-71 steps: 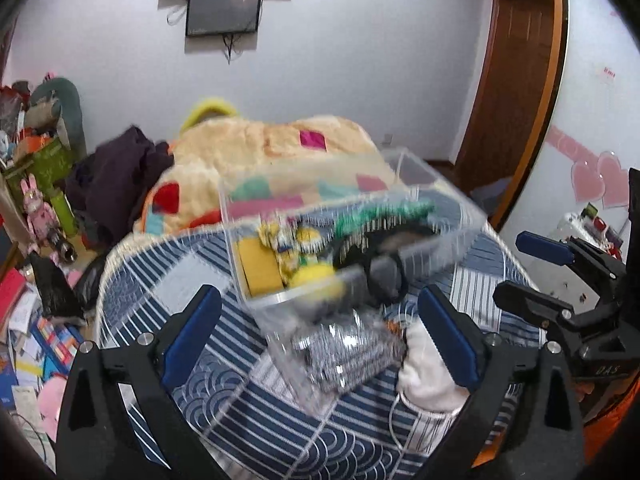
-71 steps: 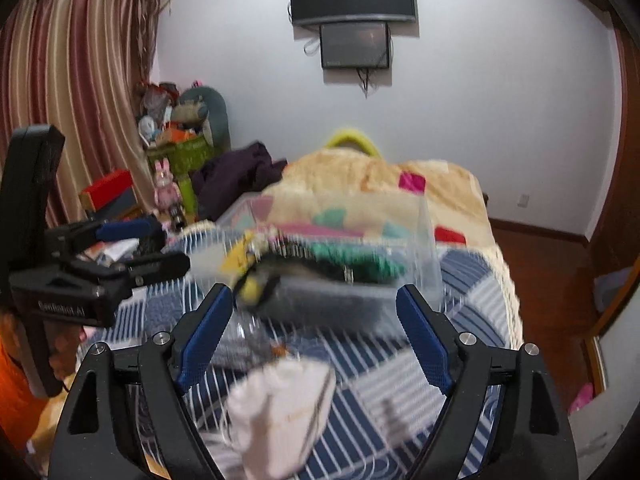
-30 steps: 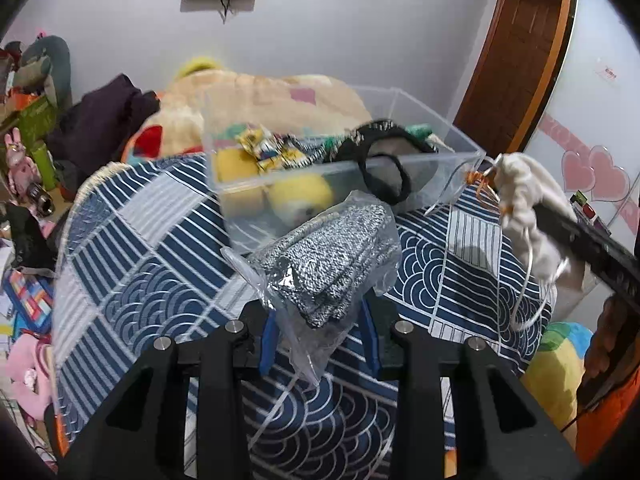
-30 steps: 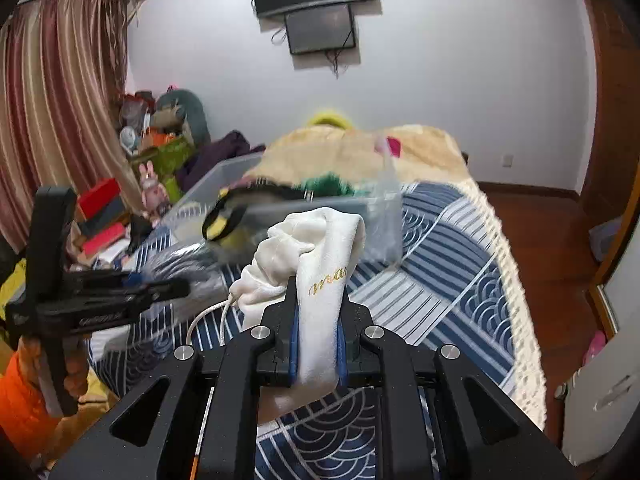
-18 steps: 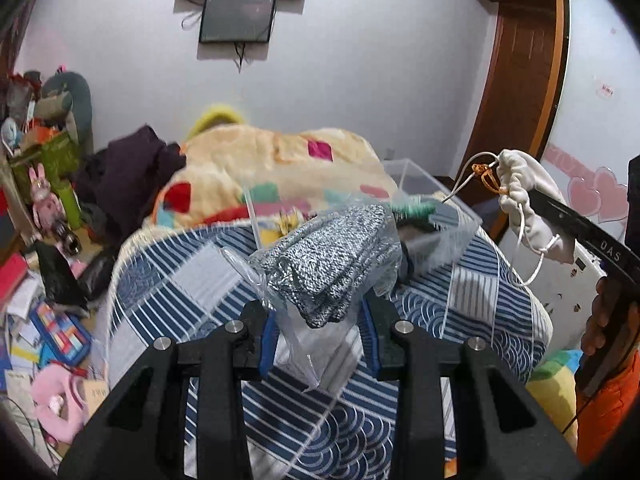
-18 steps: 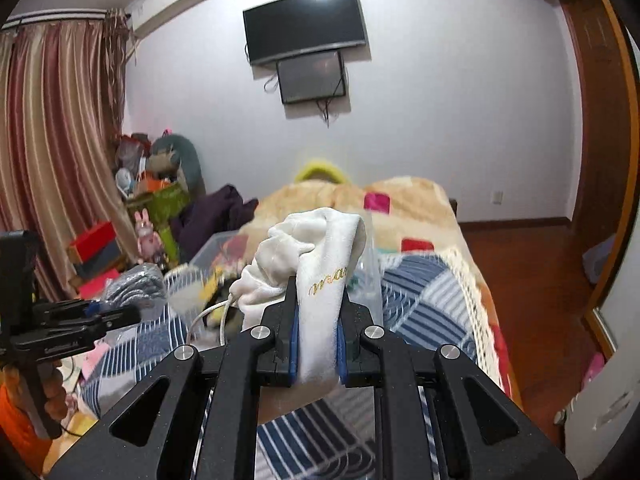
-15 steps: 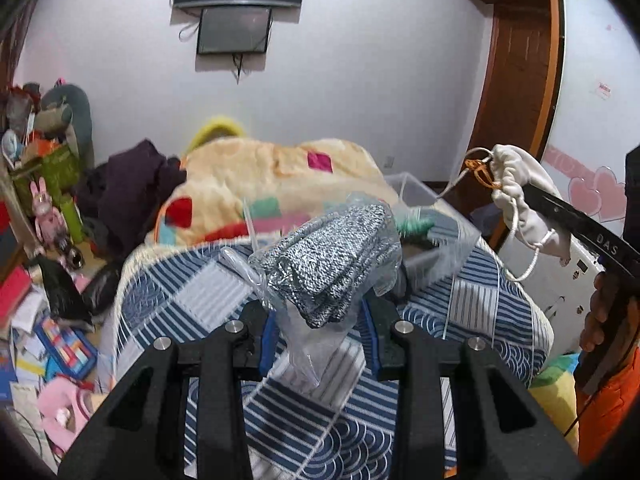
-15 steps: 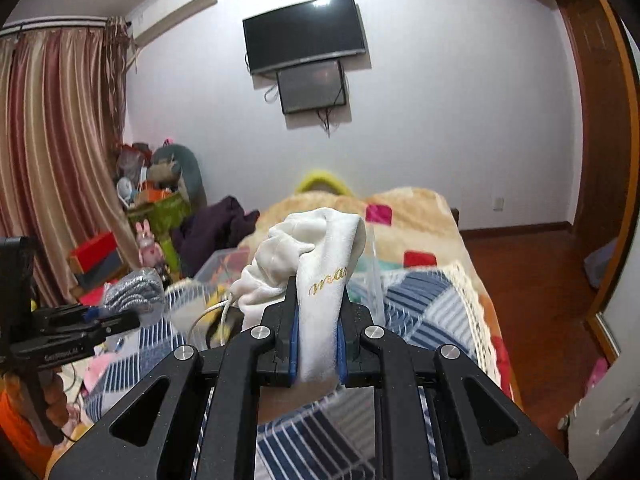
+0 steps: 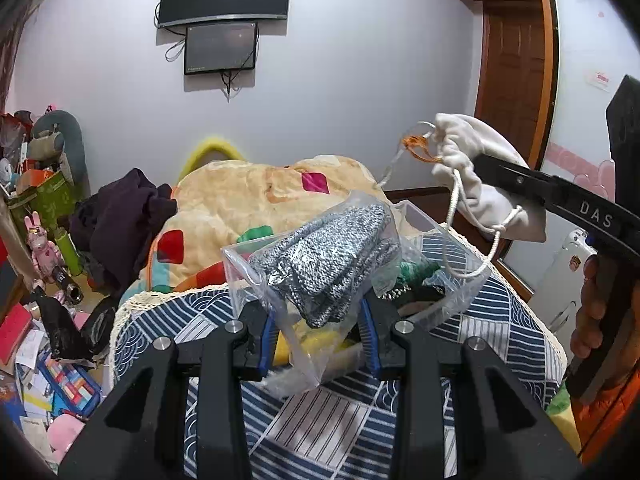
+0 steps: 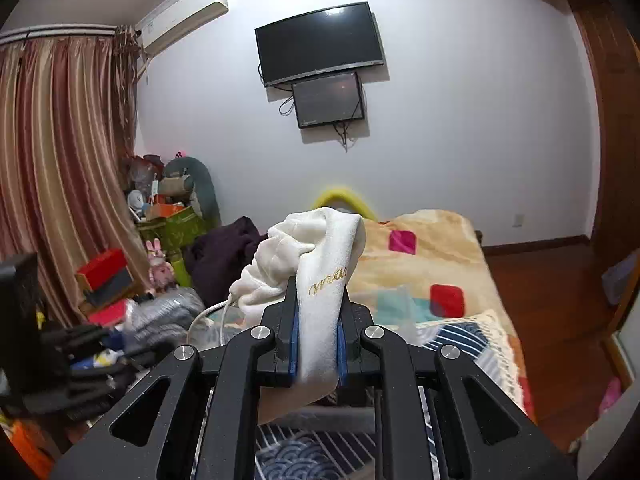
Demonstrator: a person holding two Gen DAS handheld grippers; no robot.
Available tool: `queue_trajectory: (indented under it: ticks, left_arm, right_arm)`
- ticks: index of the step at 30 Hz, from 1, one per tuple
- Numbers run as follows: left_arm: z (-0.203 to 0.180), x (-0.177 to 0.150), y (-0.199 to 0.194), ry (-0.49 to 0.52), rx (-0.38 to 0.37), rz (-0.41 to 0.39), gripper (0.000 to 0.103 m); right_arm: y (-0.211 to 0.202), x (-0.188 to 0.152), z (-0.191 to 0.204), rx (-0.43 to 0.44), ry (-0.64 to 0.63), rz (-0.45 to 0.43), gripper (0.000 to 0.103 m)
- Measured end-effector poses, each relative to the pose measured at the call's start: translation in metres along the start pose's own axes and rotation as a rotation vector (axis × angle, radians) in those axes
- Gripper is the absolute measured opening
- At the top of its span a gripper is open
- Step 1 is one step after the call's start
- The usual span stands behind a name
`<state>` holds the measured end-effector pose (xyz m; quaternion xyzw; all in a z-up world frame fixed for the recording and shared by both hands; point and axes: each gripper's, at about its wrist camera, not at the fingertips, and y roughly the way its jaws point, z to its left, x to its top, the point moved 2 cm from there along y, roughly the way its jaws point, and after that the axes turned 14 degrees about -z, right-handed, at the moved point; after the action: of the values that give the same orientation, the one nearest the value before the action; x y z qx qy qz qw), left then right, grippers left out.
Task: Organize soft objects
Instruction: 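Lower the bagged item into the box with left tool while right tool drops the pouch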
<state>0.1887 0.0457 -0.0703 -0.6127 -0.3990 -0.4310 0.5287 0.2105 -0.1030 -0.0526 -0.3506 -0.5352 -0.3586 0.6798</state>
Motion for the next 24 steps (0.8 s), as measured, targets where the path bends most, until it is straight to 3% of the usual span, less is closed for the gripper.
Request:
queue_trajectory:
  ticks: [6,19,22,24]
  left_arm:
    - [0.005,-0.008,0.039,-0.042,-0.016,0.072,0.035]
    - [0.009,-0.035,0.105,-0.044,-0.007,0.230,0.035]
    - [0.012,-0.036,0.104,-0.060,-0.021,0.235,0.042]
    - [0.014,-0.034,0.100,-0.061,-0.016,0.224,0.052]
  right_arm:
    - [0.023,-0.012,-0.002,-0.004,0.004,0.064,0.013]
    - [0.072,-0.067,-0.011,-0.077,0.018,0.309,0.013]
    - [0.071,-0.068,-0.011,-0.083,0.009,0.325,0.016]
    - [0.069,-0.067,-0.012,-0.085,0.006,0.331,0.017]
